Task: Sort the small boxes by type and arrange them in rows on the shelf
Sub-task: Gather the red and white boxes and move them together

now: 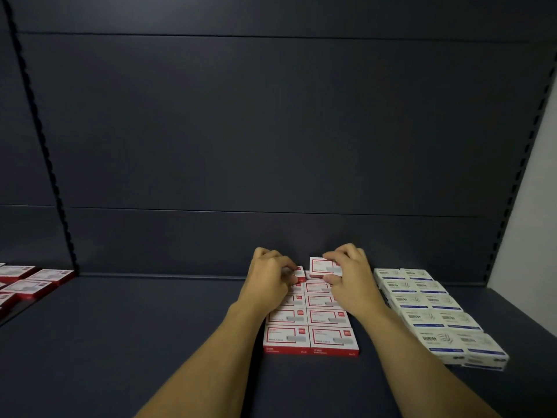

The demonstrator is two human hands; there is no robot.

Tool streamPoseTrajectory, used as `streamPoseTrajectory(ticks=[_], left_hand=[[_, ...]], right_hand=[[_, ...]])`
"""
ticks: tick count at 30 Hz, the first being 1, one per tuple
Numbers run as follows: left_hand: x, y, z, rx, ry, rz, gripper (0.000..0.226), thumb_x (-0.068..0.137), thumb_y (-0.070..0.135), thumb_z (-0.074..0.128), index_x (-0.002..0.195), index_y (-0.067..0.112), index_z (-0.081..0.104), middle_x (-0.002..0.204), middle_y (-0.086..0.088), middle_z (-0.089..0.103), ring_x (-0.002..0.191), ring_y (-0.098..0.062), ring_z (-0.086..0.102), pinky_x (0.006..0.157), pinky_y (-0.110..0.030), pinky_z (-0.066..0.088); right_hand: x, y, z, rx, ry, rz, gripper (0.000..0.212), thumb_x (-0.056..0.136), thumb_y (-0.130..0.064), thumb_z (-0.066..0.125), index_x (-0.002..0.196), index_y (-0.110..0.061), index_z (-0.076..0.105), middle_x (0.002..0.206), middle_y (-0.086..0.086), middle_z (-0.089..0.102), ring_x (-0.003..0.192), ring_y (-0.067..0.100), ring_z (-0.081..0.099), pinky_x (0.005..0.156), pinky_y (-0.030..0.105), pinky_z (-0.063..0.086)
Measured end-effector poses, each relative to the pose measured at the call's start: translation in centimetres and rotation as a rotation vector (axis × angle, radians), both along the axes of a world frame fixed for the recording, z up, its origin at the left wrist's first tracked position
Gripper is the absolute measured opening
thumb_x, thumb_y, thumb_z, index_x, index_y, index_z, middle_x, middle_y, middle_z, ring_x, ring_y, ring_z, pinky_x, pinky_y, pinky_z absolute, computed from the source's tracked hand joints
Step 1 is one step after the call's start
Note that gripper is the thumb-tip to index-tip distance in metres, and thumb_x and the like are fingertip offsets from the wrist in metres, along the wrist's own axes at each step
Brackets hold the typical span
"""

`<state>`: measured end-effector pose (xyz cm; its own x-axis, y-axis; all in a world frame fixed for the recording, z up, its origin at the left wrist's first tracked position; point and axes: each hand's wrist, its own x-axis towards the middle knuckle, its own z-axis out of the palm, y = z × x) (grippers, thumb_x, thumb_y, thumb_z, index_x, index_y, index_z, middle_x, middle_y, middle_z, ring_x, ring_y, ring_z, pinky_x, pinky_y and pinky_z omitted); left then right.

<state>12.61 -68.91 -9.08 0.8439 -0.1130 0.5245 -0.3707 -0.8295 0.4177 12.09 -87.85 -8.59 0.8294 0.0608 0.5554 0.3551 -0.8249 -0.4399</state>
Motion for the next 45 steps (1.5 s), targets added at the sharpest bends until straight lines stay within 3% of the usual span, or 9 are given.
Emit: streamPoseTrajectory(ticks=[10,26,31,33,38,41,45], left_hand=[[-0.4,0.0,0.2,0.036,0.005,0.053,0.03,0.096,0.026,0.066,0.125,0.029,0.069,0.119,0.009,0.052,0.113,-0.01,0.043,0.093,-0.029,0.048],[0.1,0.2,-0.7,-0.035,-0.05,0.002,0.036,0.094,0.027,0.066,0.13,0.024,0.061,0.121,0.009,0.05,0.117,-0.009,0.038,0.098,-0.024,0.04],[0.1,0.3,-0.4,-0.028,-0.042,0.002,0.042,0.09,0.032,0.068,0.13,0.026,0.059,0.121,0.009,0.048,0.116,-0.01,0.039,0.101,-0.029,0.043],[-0.4,0.3,-0.3,-0.107,-0.031,0.003,0.042,0.09,0.031,0.067,0.131,0.025,0.059,0.122,0.009,0.046,0.117,-0.009,0.038,0.098,-0.026,0.041],[-2.8,2.1,0.5,-0.311,0.01,0.106,0.035,0.094,0.024,0.061,0.128,0.021,0.062,0.124,0.006,0.048,0.119,-0.01,0.041,0.098,-0.024,0.037],[-4.9,5.4,0.6,-0.244,0.078,0.23,0.039,0.092,0.021,0.061,0.131,0.017,0.061,0.128,0.0,0.052,0.126,-0.021,0.046,0.104,-0.037,0.045],[-8.6,9.8,1.2,-0.011,0.193,0.372,0.043,0.091,0.011,0.057,0.135,0.014,0.057,0.132,-0.007,0.05,0.128,-0.028,0.04,0.101,-0.04,0.046]], right_hand=[[-0.2,-0.1,0.1,-0.058,-0.006,0.024,0.036,0.087,-0.012,0.072,0.121,-0.022,0.063,0.12,-0.009,0.052,0.121,0.008,0.038,0.097,0.015,0.029],[0.4,0.6,-0.5,-0.074,0.034,0.032,0.023,0.089,-0.023,0.071,0.111,-0.022,0.065,0.113,-0.012,0.046,0.105,0.001,0.043,0.086,0.011,0.034],[0.1,1.2,0.1,-0.065,0.057,0.018,0.024,0.088,-0.02,0.07,0.111,-0.021,0.063,0.112,-0.009,0.05,0.107,0.006,0.049,0.093,0.019,0.044],[-0.4,1.4,0.6,-0.064,0.08,0.009,0.025,0.088,-0.019,0.069,0.113,-0.02,0.063,0.115,-0.006,0.053,0.11,0.01,0.051,0.097,0.025,0.047],[-2.4,1.8,2.0,-0.144,0.096,-0.11,0.042,0.091,-0.02,0.061,0.133,-0.017,0.054,0.132,-0.001,0.052,0.124,0.019,0.047,0.109,0.035,0.035],[-4.4,2.3,2.9,-0.187,0.074,-0.096,0.045,0.091,-0.02,0.059,0.135,-0.017,0.051,0.134,0.0,0.051,0.125,0.019,0.045,0.108,0.035,0.033],[-7.2,3.4,4.2,-0.26,0.064,-0.049,0.043,0.09,-0.026,0.062,0.131,-0.017,0.053,0.131,0.001,0.054,0.12,0.02,0.048,0.105,0.036,0.036]])
